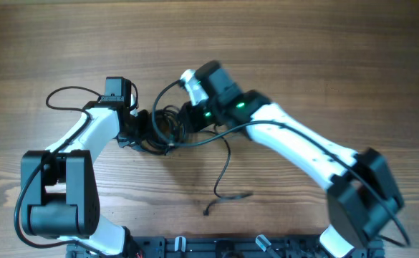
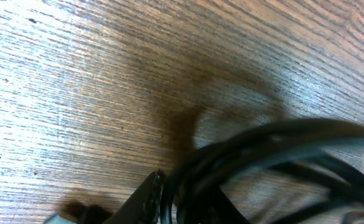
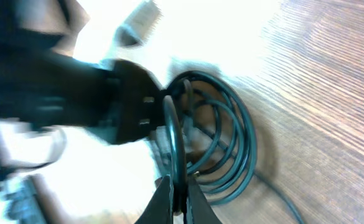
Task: Untangle cables
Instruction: 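Grasp the loose cable with the right gripper and drag it far right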
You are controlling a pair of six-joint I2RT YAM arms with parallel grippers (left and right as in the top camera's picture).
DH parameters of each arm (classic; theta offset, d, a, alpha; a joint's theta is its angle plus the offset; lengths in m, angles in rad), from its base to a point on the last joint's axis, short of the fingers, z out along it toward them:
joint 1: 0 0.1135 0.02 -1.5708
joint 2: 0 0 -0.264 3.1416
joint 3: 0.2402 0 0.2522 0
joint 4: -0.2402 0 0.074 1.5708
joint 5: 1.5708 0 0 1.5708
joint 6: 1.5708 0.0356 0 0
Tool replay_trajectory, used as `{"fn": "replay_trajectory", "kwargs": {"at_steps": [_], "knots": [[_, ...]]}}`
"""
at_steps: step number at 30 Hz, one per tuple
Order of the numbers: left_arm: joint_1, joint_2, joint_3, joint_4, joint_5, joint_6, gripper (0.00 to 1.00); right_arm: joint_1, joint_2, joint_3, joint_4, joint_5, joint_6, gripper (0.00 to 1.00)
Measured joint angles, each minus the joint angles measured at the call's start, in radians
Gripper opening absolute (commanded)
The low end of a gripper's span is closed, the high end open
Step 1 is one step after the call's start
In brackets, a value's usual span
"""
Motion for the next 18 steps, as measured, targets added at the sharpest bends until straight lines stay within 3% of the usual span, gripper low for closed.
{"fn": "replay_trajectory", "kwargs": {"at_steps": [4,9,11,13,15,18], "knots": [[0.000,0.000,0.000,0.001,0.002,-0.006,0.31,-0.094,-0.049,0.000,-0.034,-0.140,0.052,0.04],[0.000,-0.002,0.000,0.005,0.013,-0.008,0.32,-0.114,-0.048,-0.001,-0.043,-0.168,0.080,0.05],[0.000,-0.002,0.000,0.005,0.014,-0.008,0.32,-0.103,-0.045,-0.001,-0.043,-0.163,0.084,0.26],[0.000,-0.002,0.000,0.005,0.015,-0.008,0.32,-0.095,-0.031,-0.001,-0.041,-0.154,0.093,0.38],[0.000,-0.002,0.000,0.005,0.016,-0.008,0.32,-0.092,-0.015,-0.001,-0.040,-0.146,0.097,0.58],[0.000,-0.002,0.000,0.005,0.016,-0.008,0.33,-0.092,0.008,-0.001,-0.040,-0.133,0.095,0.65]]}}
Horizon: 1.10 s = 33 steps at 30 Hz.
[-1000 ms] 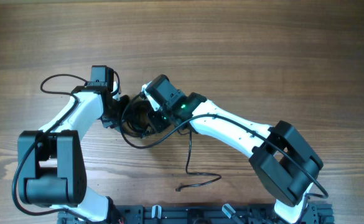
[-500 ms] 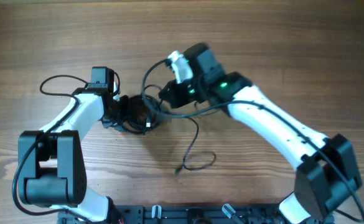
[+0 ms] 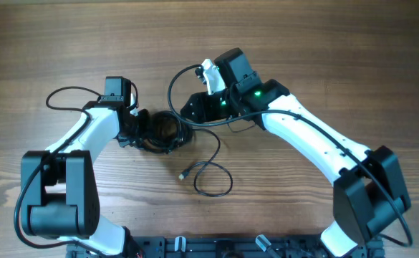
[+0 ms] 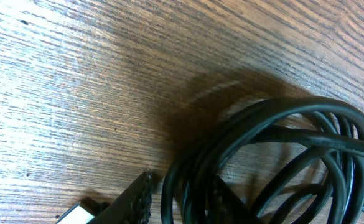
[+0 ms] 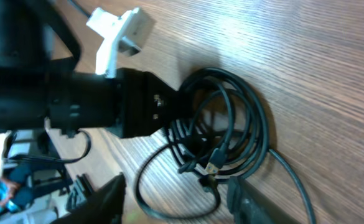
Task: Untangle cables
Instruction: 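Grasp the loose cable with the right gripper and drag it far right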
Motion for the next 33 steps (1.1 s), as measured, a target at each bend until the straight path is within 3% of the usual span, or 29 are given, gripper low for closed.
{"fn": "replay_trajectory", "kwargs": {"at_steps": [16,24,26,33], "knots": [[0.000,0.000,0.000,0.001,0.001,0.000,0.34,0.000,0.042,0.000,-0.234,0.278,0.004,0.59],[0.000,0.000,0.000,0.002,0.011,0.000,0.36,0.002,0.043,-0.071,-0.209,0.296,0.050,0.59],[0.000,0.000,0.000,0.002,0.011,0.000,0.37,0.002,0.044,-0.123,-0.161,0.294,0.064,0.56],[0.000,0.000,0.000,0.003,0.015,0.000,0.37,0.002,0.050,-0.274,0.050,0.227,0.173,0.28]]}}
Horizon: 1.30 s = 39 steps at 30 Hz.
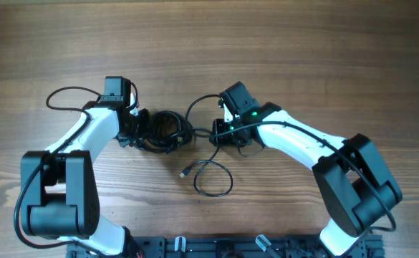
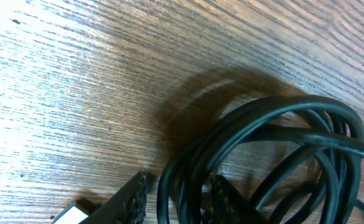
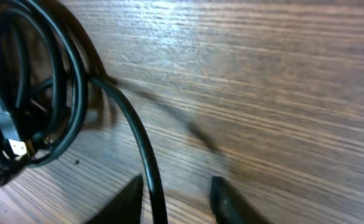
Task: Untangle cables
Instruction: 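Grasp the loose cable with the right gripper and drag it far right, then release the separated cable at the right edge and raise the right gripper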
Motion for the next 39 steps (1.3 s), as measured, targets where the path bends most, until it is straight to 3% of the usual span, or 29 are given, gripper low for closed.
{"fn": "replay_trajectory", "kwargs": {"at_steps": [3,4,9,11,12,13,23,30,39], "knots": [[0.000,0.000,0.000,0.000,0.000,0.000,0.45,0.000,0.000,-0.019,0.018,-0.008,0.033,0.17],[0.000,0.000,0.000,0.000,0.004,-0.001,0.46,0.000,0.000,-0.019,0.023,-0.010,0.042,0.09],[0.000,-0.002,0.000,0.006,0.026,0.000,0.45,0.000,0.000,-0.019,0.029,-0.018,0.057,0.04],[0.000,-0.002,0.000,0.009,0.030,0.000,0.34,0.000,0.000,-0.019,0.030,-0.020,0.059,0.04],[0.000,-0.002,-0.002,0.014,0.034,0.000,0.16,0.000,0.000,-0.019,0.030,-0.023,0.059,0.04],[0.000,-0.002,-0.004,0.020,0.034,0.001,0.09,0.000,0.000,-0.019,0.030,-0.024,0.059,0.04],[-0.012,-0.008,-0.030,0.072,-0.005,-0.008,0.08,-0.082,-0.035,-0.020,-0.072,-0.006,-0.013,0.04],[-0.013,-0.009,-0.031,0.073,-0.008,-0.016,0.11,-0.403,-0.302,-0.019,-0.248,0.136,-0.103,0.04],[-0.015,-0.009,-0.033,0.079,-0.011,-0.021,0.18,-0.935,-0.545,-0.019,-0.267,0.248,-0.094,0.04]]}}
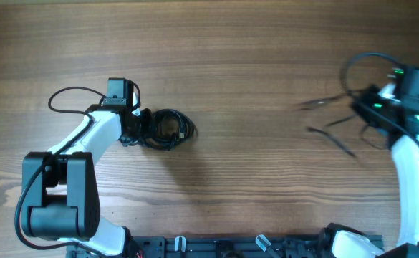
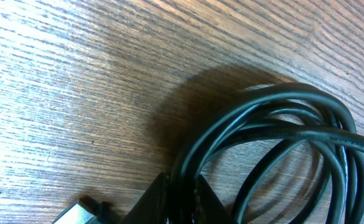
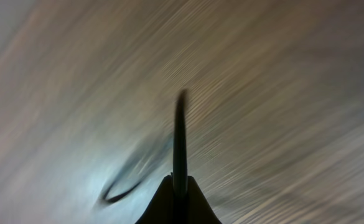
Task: Untangle cables
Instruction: 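Release the separated cable at the right edge and raise the right gripper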
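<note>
A coil of black cable lies left of the table's middle. My left gripper is shut on the coil's left edge; in the left wrist view its jaws pinch the black strand. A second, thin black cable hangs blurred at the far right, held by my right gripper. The right wrist view shows its jaws shut on that cable, with the whole picture smeared by motion.
Bare wooden tabletop stretches between the coil and the right arm. The left arm's own lead loops at the far left. A black rail runs along the near edge.
My right gripper was open by the coil's trailing cable at mid-table; now it is shut on that cable at the far right, and the cable is off the coil. The left gripper has shut on the coil.
First both grippers met at the tangled coil, the right one shut on a strand. Then the right stood open a little away, a loose cable end lying below. It then sat open beside the trailing cable. Now the thin cable is at the far right, separated.
</note>
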You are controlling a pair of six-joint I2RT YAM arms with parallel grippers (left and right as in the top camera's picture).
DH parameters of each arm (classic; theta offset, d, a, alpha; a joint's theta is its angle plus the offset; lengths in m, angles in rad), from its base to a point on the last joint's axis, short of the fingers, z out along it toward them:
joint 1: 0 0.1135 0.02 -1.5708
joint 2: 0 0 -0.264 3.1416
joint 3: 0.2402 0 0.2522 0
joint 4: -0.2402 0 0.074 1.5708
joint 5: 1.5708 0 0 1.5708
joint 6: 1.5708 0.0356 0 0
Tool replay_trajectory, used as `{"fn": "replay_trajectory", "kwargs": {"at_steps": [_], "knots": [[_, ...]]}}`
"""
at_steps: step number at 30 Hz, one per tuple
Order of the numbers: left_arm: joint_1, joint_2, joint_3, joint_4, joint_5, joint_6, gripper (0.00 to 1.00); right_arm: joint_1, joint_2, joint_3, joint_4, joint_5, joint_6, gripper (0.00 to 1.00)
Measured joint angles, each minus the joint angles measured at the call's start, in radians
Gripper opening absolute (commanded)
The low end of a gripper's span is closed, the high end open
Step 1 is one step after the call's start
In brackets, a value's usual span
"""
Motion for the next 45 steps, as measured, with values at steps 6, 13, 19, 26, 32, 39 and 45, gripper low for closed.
{"fn": "replay_trajectory", "kwargs": {"at_steps": [6,13,19,26,32,39,45], "knots": [[0.000,0.000,-0.001,0.005,0.013,-0.003,0.21,-0.049,0.013,0.000,0.000,-0.071,-0.060,0.04],[0.000,0.000,-0.001,0.005,0.014,-0.002,0.22,-0.049,0.118,0.000,-0.029,-0.084,-0.109,0.04],[0.000,0.000,-0.001,0.006,0.018,-0.003,0.22,-0.049,0.177,-0.006,0.165,-0.044,-0.118,0.04],[0.000,0.000,-0.002,0.013,0.019,-0.002,0.22,-0.049,0.179,-0.006,0.583,-0.005,-0.228,0.04],[0.000,0.000,-0.004,0.028,0.018,-0.002,0.21,-0.049,0.196,-0.006,0.585,0.243,-0.272,0.87],[0.000,0.000,-0.006,0.040,0.022,-0.003,0.25,-0.049,0.297,-0.006,0.584,0.336,-0.287,1.00],[0.000,0.000,-0.006,0.049,0.026,-0.003,0.29,-0.049,0.298,-0.006,0.532,0.303,-0.285,1.00]]}}
